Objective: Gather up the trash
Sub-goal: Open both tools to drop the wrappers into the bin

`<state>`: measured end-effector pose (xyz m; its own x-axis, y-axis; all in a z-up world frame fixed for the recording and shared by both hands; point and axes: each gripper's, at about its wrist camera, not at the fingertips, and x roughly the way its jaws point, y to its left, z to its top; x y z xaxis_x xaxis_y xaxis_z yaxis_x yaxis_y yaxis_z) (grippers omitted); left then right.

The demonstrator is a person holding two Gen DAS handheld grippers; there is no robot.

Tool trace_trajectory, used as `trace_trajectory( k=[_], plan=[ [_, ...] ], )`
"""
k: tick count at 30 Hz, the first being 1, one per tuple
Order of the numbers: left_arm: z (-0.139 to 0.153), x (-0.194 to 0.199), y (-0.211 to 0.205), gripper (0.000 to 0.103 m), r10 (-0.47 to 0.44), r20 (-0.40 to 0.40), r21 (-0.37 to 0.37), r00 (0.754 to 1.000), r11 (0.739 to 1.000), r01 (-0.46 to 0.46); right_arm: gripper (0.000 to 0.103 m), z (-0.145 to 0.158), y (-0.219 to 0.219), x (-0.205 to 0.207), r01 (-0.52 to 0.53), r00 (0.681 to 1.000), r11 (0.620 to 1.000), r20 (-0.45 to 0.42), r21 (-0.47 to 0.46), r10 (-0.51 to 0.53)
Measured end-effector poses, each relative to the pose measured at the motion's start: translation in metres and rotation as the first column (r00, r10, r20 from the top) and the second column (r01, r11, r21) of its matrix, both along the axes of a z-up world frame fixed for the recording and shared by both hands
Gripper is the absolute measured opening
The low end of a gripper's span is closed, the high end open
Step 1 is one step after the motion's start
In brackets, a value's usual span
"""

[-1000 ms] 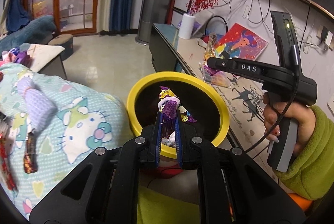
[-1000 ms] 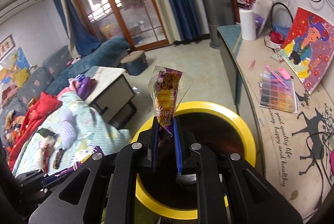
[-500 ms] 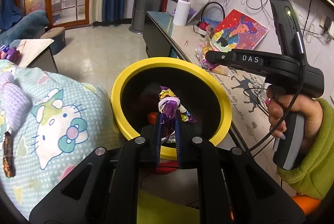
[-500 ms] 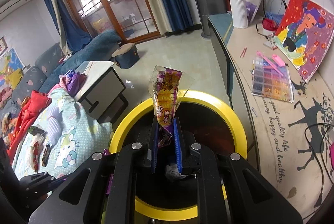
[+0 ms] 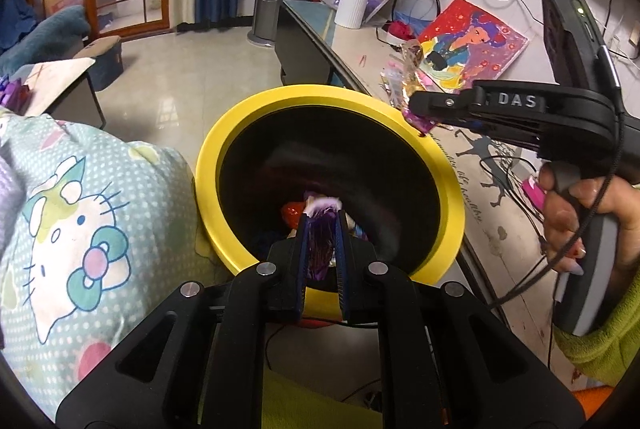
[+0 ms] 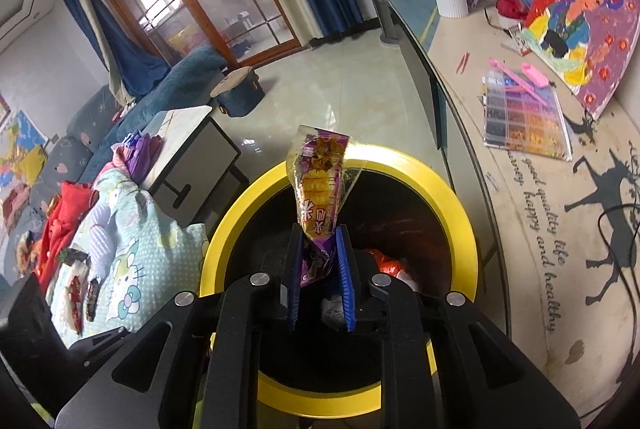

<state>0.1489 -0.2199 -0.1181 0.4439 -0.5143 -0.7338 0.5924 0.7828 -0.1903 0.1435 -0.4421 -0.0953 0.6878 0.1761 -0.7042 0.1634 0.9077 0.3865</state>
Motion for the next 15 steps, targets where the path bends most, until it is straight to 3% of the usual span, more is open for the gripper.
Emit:
trace_trajectory(
  k=[8,11,15],
  plan=[
    [0.001,0.003,0.001,0.026,0.02,-0.001,-0.008,1.0,1.0,-0.02,0.036,0.0,-0.004,-0.001,0.022,1.0,1.0,0.003,0.005,-0.022],
    [0.004,0.003,0.005,0.04,0.042,0.003,-0.018,0.999,0.999,-0.042,0.04,0.002,-0.005,-0.001,0.032,0.999,0.999,0.014,0.005,-0.032],
    [0.013,0.004,0.016,0.068,0.089,0.008,-0.047,0.996,0.995,-0.089,0.049,0.007,-0.003,-0.004,0.041,0.999,0.999,0.036,-0.009,-0.041]
  ],
)
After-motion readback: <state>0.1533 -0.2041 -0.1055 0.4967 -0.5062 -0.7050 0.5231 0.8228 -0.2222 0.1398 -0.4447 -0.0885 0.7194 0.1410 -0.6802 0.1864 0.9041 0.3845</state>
